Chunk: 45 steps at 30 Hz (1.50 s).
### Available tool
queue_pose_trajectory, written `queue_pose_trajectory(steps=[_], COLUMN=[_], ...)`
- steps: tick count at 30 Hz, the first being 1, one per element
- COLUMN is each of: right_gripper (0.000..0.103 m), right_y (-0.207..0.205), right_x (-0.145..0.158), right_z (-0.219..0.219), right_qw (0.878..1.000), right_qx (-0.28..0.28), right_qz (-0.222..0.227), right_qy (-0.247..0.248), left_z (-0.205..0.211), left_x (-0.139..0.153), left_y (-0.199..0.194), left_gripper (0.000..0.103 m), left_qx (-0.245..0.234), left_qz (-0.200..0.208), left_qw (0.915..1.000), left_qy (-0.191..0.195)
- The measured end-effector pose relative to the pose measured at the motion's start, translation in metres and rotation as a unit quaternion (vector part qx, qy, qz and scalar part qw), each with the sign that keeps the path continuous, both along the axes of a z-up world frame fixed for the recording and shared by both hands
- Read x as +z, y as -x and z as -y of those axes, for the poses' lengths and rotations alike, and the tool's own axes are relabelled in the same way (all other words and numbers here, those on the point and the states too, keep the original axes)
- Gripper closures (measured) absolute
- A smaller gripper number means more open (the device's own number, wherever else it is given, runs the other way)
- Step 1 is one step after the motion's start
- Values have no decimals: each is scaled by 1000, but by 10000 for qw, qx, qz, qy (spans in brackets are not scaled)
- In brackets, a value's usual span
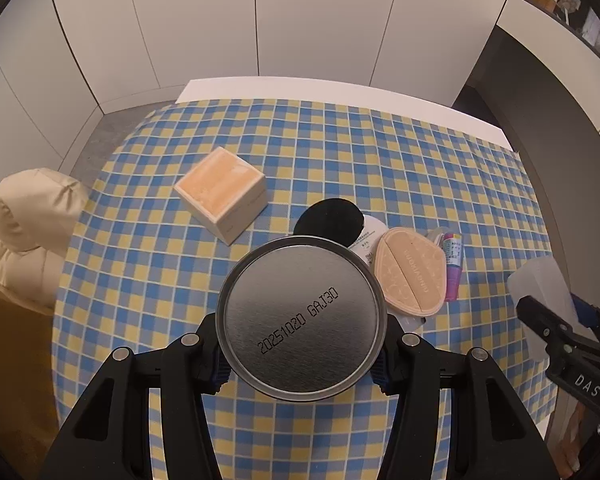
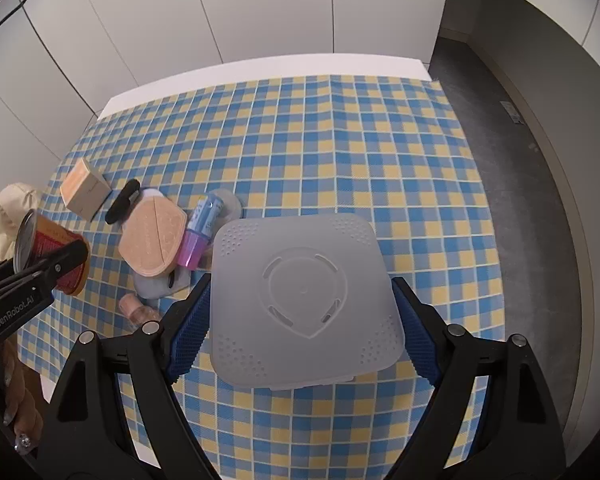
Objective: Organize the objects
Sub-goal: 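Lift the red tin can with the left tool while the right tool lifts the frosted container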
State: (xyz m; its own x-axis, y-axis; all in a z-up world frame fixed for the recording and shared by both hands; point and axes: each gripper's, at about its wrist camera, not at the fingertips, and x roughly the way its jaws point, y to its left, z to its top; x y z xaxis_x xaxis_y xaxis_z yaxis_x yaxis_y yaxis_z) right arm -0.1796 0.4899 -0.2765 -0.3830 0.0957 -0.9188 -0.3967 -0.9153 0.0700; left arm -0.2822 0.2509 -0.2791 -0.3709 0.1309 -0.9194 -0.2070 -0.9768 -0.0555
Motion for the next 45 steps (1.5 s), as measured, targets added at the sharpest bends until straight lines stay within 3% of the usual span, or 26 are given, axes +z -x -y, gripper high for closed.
queue_pose_trajectory(steps=[9, 13, 27, 45], right_gripper=[17, 17, 17, 17], right_y=[-12, -15, -32, -52], right_x=[37, 54, 143, 254], right_z=[2, 3, 20, 54], right_qw=[9998, 9995, 9977, 9907], right_qx=[8, -8, 90, 399], right_qz=[-171, -296, -590, -1085], right_qy=[-135, -78, -335, -721], left_z=[13, 13, 18, 17], left_x=[19, 36, 135, 232], left_y=[-2, -8, -23, -53], left_gripper=[49, 49, 49, 49], left_qx=[3, -89, -217, -203], left_qz=[257, 163, -335, -795], left_qw=[9996, 9998, 9991, 9966], left_qy=[-111, 39, 123, 95])
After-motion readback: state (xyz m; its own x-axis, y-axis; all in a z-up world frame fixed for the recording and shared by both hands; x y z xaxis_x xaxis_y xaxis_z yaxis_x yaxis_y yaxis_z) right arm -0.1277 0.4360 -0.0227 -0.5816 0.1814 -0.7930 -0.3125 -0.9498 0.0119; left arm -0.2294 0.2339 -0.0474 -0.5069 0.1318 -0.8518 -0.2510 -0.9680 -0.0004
